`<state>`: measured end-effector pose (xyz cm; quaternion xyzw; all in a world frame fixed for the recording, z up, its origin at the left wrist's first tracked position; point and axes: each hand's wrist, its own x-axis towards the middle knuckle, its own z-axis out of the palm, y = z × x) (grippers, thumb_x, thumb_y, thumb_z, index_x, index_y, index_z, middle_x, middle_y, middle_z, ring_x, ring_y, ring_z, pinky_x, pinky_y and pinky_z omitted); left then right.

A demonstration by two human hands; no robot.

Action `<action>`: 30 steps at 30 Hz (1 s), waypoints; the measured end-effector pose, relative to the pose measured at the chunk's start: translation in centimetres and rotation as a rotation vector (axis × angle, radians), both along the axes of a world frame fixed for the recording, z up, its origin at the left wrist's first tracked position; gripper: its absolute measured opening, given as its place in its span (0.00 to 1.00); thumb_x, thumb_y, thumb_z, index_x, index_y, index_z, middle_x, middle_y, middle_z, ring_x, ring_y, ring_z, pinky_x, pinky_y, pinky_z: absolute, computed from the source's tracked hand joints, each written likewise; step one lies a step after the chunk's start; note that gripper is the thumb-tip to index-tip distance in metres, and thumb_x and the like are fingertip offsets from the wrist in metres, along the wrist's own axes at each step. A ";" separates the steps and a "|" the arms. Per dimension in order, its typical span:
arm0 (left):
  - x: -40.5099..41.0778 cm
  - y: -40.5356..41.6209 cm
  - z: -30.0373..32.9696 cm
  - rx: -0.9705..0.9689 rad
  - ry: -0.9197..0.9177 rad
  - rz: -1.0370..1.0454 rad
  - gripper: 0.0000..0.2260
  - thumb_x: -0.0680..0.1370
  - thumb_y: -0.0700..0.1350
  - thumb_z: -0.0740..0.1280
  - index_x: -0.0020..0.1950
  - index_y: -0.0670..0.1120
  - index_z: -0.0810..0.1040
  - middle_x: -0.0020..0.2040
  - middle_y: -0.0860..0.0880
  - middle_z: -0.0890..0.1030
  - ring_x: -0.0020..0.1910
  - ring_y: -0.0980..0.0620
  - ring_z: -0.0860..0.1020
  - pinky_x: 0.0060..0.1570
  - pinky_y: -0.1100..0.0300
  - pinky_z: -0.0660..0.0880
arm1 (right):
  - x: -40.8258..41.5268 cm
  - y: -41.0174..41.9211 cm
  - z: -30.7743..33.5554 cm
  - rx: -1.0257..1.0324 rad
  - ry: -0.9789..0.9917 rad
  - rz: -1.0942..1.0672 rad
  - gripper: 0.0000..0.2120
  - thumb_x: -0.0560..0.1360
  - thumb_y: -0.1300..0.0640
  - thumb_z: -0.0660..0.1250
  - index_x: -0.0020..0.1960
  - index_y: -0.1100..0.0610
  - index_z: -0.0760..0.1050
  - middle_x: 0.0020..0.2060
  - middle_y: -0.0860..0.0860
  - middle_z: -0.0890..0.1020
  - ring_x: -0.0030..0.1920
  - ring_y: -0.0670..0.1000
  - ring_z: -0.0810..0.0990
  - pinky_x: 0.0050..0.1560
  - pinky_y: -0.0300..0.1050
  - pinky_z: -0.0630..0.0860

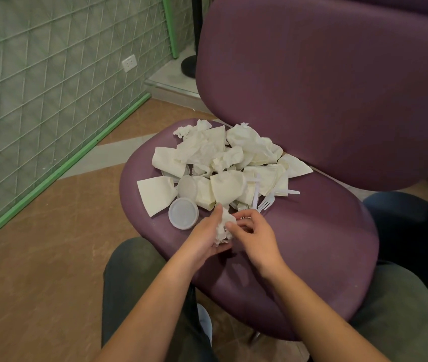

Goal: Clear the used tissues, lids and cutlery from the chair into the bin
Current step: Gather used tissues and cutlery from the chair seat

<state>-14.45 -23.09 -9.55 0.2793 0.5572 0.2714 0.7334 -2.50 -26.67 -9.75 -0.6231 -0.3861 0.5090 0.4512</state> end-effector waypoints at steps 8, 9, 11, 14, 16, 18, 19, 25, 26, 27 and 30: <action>-0.7 1.2 -0.5 0.141 0.168 0.239 0.15 0.79 0.46 0.67 0.61 0.39 0.71 0.51 0.36 0.80 0.41 0.45 0.81 0.36 0.55 0.79 | -0.5 1.3 -0.9 0.051 -0.354 0.065 0.04 0.74 0.55 0.70 0.46 0.52 0.85 0.36 0.42 0.81 0.40 0.40 0.79 0.45 0.34 0.74; -0.9 1.4 -0.5 0.174 0.161 0.284 0.13 0.79 0.43 0.66 0.61 0.40 0.70 0.50 0.38 0.79 0.39 0.47 0.80 0.33 0.56 0.79 | -0.3 1.8 -1.0 0.035 -0.419 0.066 0.06 0.75 0.54 0.69 0.48 0.51 0.84 0.38 0.41 0.81 0.41 0.39 0.79 0.45 0.33 0.73; -1.2 1.7 0.0 0.232 0.168 0.305 0.09 0.81 0.41 0.63 0.60 0.43 0.70 0.46 0.43 0.77 0.36 0.51 0.77 0.30 0.60 0.79 | 0.1 2.8 -1.3 -0.047 -0.568 0.078 0.10 0.76 0.51 0.66 0.55 0.48 0.82 0.41 0.42 0.80 0.45 0.44 0.79 0.46 0.41 0.74; -1.7 2.0 0.6 0.294 0.254 0.254 0.09 0.82 0.42 0.58 0.61 0.47 0.72 0.43 0.49 0.73 0.31 0.55 0.71 0.25 0.66 0.71 | -0.1 4.3 -1.7 -0.142 -0.756 0.147 0.14 0.77 0.49 0.64 0.62 0.46 0.77 0.48 0.46 0.83 0.53 0.51 0.80 0.49 0.45 0.75; -2.0 2.4 0.5 0.290 0.277 0.241 0.10 0.82 0.43 0.58 0.61 0.48 0.73 0.40 0.50 0.73 0.29 0.55 0.68 0.24 0.65 0.65 | -0.6 5.1 -2.0 -0.148 -0.810 0.165 0.15 0.77 0.49 0.63 0.63 0.47 0.76 0.54 0.48 0.83 0.56 0.54 0.80 0.50 0.46 0.74; -2.2 2.4 0.6 0.276 0.287 0.220 0.09 0.82 0.43 0.58 0.60 0.48 0.74 0.39 0.50 0.73 0.28 0.55 0.68 0.24 0.63 0.62 | -1.2 5.7 -2.3 -0.155 -0.834 0.162 0.14 0.77 0.49 0.64 0.62 0.49 0.76 0.54 0.49 0.83 0.55 0.55 0.80 0.50 0.47 0.75; -2.2 2.4 0.7 0.274 0.284 0.209 0.09 0.82 0.43 0.58 0.59 0.48 0.75 0.40 0.50 0.73 0.28 0.55 0.68 0.24 0.63 0.62 | -1.4 5.8 -2.6 -0.161 -0.846 0.157 0.14 0.77 0.49 0.64 0.61 0.50 0.76 0.54 0.49 0.83 0.55 0.56 0.80 0.51 0.47 0.75; -2.7 2.4 0.7 0.265 0.294 0.165 0.08 0.82 0.43 0.59 0.57 0.50 0.76 0.42 0.50 0.75 0.29 0.55 0.69 0.24 0.64 0.64 | -1.9 5.8 -3.1 -0.181 -0.884 0.205 0.11 0.79 0.48 0.61 0.56 0.49 0.78 0.52 0.48 0.83 0.53 0.53 0.80 0.48 0.47 0.74; -2.7 2.4 0.7 0.263 0.287 0.161 0.08 0.82 0.43 0.59 0.56 0.51 0.76 0.43 0.50 0.75 0.30 0.55 0.69 0.25 0.64 0.65 | -1.8 5.5 -3.0 -0.181 -0.887 0.217 0.10 0.79 0.48 0.61 0.55 0.49 0.78 0.50 0.47 0.83 0.52 0.52 0.80 0.46 0.46 0.73; -2.8 2.5 0.5 0.262 0.276 0.160 0.07 0.82 0.44 0.60 0.56 0.50 0.76 0.43 0.50 0.75 0.30 0.55 0.70 0.25 0.64 0.66 | -1.7 5.1 -2.8 -0.182 -0.878 0.219 0.09 0.79 0.47 0.61 0.54 0.48 0.77 0.48 0.47 0.83 0.50 0.52 0.80 0.45 0.45 0.73; -2.5 2.5 0.5 0.245 0.255 0.151 0.07 0.81 0.47 0.62 0.58 0.48 0.75 0.43 0.50 0.75 0.32 0.54 0.72 0.29 0.62 0.71 | -1.1 3.8 -2.3 -0.170 -0.756 0.182 0.06 0.75 0.46 0.62 0.48 0.46 0.77 0.41 0.43 0.82 0.44 0.48 0.80 0.43 0.45 0.75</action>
